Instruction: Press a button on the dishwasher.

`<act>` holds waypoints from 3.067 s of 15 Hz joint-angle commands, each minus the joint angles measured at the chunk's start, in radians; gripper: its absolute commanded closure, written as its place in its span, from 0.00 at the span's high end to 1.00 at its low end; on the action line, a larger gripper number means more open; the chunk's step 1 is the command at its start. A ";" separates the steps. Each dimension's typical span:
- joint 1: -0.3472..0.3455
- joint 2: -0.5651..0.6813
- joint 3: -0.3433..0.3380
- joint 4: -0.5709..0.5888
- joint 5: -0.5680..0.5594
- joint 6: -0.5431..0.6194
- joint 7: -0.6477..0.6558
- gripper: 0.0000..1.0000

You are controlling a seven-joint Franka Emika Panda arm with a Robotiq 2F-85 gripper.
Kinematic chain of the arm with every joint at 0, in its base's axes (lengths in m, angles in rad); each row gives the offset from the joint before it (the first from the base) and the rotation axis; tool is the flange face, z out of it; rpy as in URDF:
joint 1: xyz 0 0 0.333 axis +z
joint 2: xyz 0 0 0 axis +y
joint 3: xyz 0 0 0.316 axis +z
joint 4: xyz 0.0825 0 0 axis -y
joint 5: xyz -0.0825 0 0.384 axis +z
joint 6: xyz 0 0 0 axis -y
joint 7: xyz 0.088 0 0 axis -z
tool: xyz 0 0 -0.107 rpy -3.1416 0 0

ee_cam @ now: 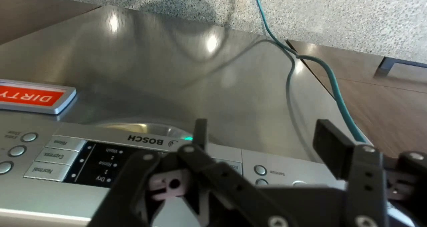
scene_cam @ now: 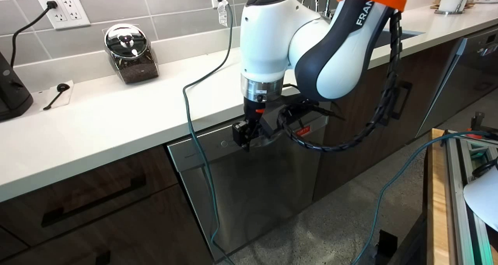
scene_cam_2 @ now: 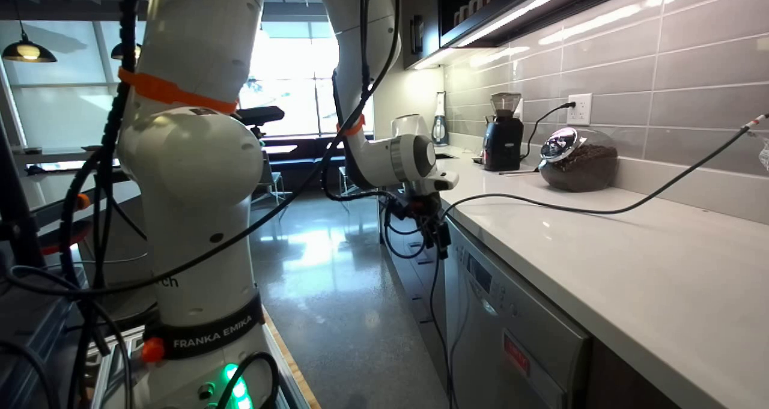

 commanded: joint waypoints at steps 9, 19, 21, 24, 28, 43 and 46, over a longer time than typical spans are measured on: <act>0.037 0.076 -0.102 0.010 -0.058 0.162 0.025 0.00; 0.096 0.141 -0.175 0.041 -0.034 0.256 0.017 0.00; 0.103 0.153 -0.183 0.051 -0.030 0.267 0.016 0.00; 0.101 0.166 -0.187 0.063 -0.028 0.267 0.012 0.00; 0.109 0.178 -0.205 0.078 -0.029 0.265 0.015 0.00; 0.161 0.202 -0.273 0.092 -0.017 0.312 0.054 0.00; 0.203 0.200 -0.317 0.091 -0.021 0.312 0.070 0.00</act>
